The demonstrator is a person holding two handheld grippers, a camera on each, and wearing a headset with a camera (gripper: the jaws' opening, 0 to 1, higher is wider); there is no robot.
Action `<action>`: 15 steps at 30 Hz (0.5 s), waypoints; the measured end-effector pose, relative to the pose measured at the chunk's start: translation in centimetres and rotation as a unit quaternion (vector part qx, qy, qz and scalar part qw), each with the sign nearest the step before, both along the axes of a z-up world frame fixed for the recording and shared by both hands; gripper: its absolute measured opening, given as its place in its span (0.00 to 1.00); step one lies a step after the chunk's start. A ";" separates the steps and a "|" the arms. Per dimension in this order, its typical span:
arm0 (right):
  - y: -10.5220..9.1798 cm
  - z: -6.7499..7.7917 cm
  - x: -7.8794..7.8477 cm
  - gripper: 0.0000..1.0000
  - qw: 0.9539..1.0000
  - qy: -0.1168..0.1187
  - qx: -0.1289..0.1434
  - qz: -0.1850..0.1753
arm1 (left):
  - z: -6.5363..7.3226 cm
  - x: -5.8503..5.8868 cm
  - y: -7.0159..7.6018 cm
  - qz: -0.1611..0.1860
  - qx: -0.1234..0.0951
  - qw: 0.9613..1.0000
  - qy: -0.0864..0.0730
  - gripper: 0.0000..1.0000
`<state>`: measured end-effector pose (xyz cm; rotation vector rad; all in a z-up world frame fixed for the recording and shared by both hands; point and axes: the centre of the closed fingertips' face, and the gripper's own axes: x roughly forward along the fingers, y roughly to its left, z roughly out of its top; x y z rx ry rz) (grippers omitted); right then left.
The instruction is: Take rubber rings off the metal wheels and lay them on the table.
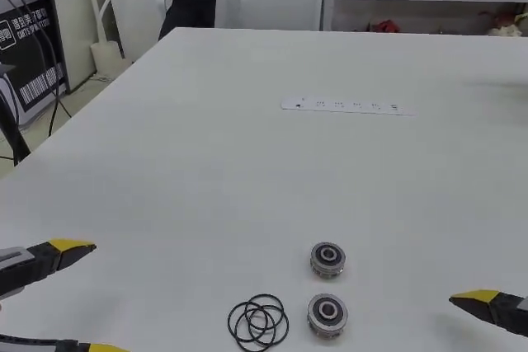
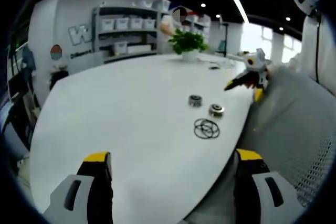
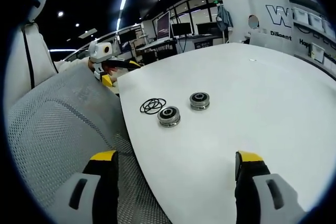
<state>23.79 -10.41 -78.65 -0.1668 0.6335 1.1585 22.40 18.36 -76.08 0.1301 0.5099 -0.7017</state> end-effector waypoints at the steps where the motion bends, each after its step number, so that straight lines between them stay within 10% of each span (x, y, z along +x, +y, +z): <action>1: 0.0 0.0 -0.1 0.89 1.000 0.001 0.000 -0.001 | 0.0 0.0 0.0 0.000 0.000 1.000 0.000 0.98; 15: 0.0 0.1 -0.7 0.91 1.000 -0.002 0.002 -0.008 | 0.4 0.0 -0.3 -0.001 0.001 1.000 -0.001 1.00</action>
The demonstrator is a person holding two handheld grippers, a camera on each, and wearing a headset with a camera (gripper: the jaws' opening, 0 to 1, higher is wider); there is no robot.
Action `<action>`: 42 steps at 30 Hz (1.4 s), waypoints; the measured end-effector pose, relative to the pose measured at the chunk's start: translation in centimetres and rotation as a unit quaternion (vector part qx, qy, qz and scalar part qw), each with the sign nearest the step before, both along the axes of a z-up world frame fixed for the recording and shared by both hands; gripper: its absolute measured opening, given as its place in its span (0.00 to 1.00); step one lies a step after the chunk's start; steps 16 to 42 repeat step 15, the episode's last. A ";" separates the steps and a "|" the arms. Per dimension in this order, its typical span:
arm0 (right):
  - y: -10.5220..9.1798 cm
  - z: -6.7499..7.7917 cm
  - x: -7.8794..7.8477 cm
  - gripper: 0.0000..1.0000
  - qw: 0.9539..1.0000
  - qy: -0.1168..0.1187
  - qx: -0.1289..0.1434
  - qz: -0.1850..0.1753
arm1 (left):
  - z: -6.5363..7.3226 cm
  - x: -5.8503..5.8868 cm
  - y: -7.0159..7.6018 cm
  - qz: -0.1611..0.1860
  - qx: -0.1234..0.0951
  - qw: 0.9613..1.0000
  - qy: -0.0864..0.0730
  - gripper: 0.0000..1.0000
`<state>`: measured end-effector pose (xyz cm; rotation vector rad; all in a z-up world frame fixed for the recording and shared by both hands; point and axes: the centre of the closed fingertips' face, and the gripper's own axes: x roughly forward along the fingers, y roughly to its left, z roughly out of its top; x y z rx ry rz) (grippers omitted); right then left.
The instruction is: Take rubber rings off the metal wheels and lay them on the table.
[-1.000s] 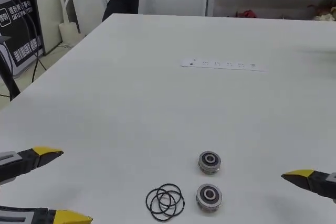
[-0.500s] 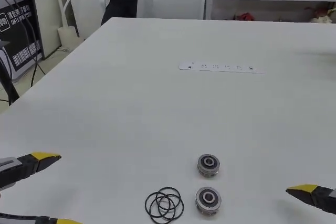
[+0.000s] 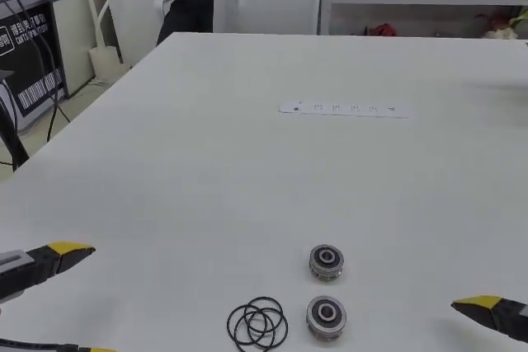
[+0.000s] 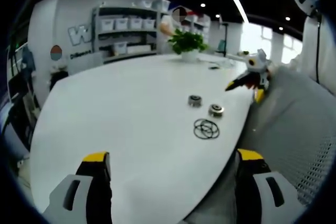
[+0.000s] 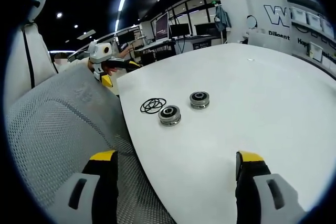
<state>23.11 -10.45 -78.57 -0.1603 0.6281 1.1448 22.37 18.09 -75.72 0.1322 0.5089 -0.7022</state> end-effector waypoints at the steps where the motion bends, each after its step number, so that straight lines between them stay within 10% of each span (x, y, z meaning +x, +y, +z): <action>1: 0.0 0.0 0.0 0.91 1.000 0.000 0.000 -0.001 | 0.0 0.0 -0.1 0.000 0.000 1.000 0.000 1.00; 42: -0.3 0.2 0.0 0.91 1.000 -0.003 0.001 -0.007 | 0.1 -0.1 -0.3 0.000 -0.001 1.000 0.003 1.00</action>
